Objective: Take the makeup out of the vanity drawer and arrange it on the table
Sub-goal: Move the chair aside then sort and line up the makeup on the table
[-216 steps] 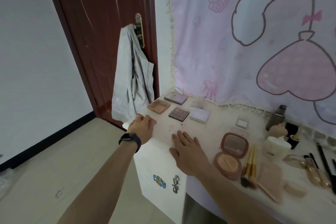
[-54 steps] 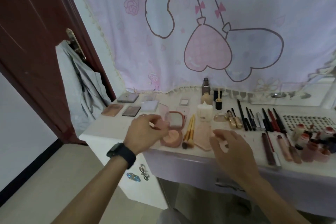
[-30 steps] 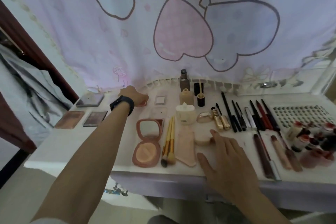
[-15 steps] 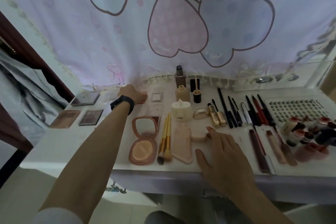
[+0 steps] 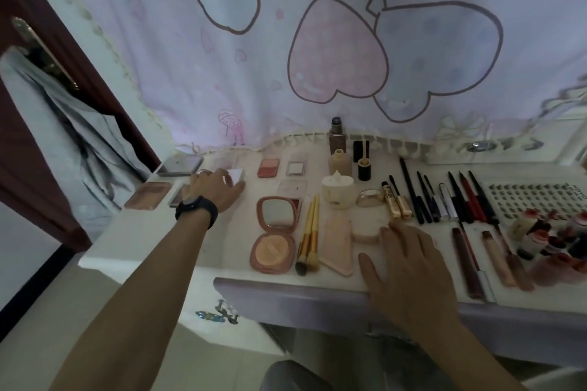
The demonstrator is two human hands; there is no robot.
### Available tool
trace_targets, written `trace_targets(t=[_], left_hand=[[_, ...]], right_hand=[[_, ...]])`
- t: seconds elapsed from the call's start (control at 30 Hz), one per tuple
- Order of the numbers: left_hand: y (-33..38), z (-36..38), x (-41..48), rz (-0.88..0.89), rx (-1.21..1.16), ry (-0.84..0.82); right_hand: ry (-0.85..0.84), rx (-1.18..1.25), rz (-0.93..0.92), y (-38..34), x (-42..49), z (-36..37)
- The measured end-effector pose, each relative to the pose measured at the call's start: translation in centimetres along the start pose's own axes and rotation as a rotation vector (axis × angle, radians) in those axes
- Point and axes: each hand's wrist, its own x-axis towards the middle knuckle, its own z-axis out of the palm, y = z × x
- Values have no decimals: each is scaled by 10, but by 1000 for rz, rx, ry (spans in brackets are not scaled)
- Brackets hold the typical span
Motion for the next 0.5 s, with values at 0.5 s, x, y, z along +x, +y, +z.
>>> trace_targets(t=[0.5], left_hand=[[4, -1, -25, -90, -287, 66]], right_hand=[[28, -9, -11, 0, 0, 0]])
